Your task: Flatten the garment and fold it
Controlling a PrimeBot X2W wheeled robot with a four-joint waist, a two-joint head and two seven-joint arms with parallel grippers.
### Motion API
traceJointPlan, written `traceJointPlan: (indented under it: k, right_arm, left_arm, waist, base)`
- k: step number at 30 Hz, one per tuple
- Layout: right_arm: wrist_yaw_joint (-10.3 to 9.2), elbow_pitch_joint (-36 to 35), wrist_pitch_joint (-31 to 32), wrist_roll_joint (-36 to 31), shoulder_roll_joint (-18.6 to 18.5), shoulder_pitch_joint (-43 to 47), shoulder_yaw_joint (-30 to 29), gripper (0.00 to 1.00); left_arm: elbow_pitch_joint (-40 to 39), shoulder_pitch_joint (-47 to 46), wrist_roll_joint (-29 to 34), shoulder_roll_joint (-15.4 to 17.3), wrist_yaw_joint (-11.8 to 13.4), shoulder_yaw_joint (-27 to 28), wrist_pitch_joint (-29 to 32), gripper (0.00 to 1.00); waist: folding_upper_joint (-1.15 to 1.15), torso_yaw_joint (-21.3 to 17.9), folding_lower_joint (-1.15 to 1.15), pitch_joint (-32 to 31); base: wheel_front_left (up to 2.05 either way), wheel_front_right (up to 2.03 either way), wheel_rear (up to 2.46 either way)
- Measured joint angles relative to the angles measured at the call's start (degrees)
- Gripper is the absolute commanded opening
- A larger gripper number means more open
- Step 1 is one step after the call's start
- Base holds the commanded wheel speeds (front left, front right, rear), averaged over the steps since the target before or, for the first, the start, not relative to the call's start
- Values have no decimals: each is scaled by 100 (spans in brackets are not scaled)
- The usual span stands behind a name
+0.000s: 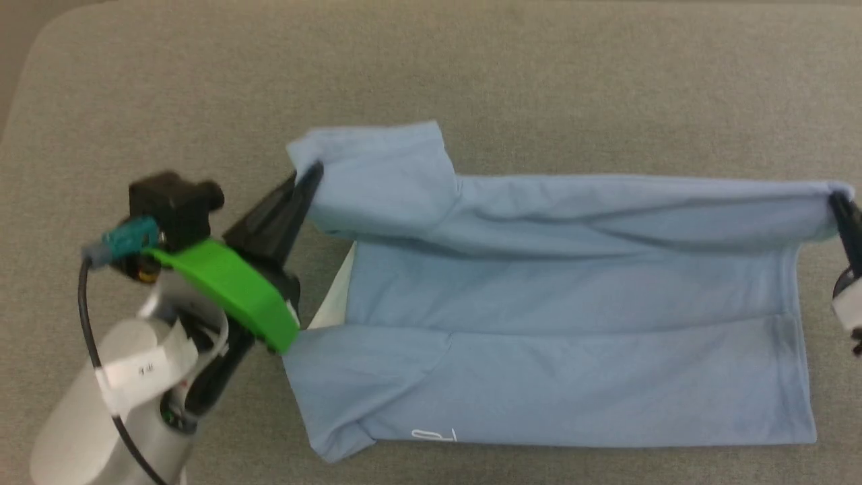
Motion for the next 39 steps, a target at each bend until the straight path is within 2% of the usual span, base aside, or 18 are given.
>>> traceJointPlan:
  k: [5, 13, 25, 26, 27, 28, 29, 30, 34, 39]
  right_arm:
    - [0, -267, 38, 132, 265, 580, -227, 0]
    - [0, -298, 137, 146, 558, 1150, -461, 0]
    - [0, 325, 233, -318, 783, 1293, -580, 0]
    - [0, 397, 212, -348, 791, 1279, -577, 0]
    - [0, 461, 177, -377, 802, 1259, -577, 5]
    - [0, 525, 145, -409, 809, 1230, -569, 48]
    - [0, 570, 124, -430, 809, 1206, -560, 81]
    - [0, 626, 99, -453, 809, 1166, -550, 100]
    - [-1, 777, -21, -476, 808, 1092, -532, 100]
    - [0, 584, -55, -337, 757, 1135, -467, 100]
  left_arm:
    - [-207, 719, -185, 81, 60, -11, -127, 0]
    - [-14, 1532, -617, 90, 40, -156, -223, 0]
    - [886, 1689, -824, -109, 101, -338, -49, 0]
    - [975, 1672, -824, -140, 103, -342, -49, 3]
    - [1053, 1659, -824, -169, 104, -346, -51, 25]
    - [1133, 1641, -825, -204, 111, -345, -59, 80]
    - [1194, 1618, -825, -238, 129, -341, -78, 87]
    - [1255, 1586, -825, -267, 137, -345, -85, 100]
    - [1446, 1499, -825, -338, 164, -305, -221, 100]
    - [1281, 1518, -786, -367, 357, -140, -571, 100]
  waist:
    - [0, 71, 0, -172]
    - [0, 96, 0, -242]
    - [0, 70, 0, -295]
    - [0, 65, 0, -301]
    - [0, 60, 0, -304]
    - [0, 53, 0, -306]
    - [0, 48, 0, -307]
    - [0, 44, 0, -312]
    - [0, 31, 0, -362]
    - [0, 21, 0, -461]
  base:
    - [0, 0, 0]
    - [0, 0, 0]
    - [0, 0, 0]
    - [0, 0, 0]
    - [0, 0, 0]
    - [0, 0, 0]
    - [0, 0, 0]
    - [0, 0, 0]
    - [0, 0, 0]
    - [0, 0, 0]
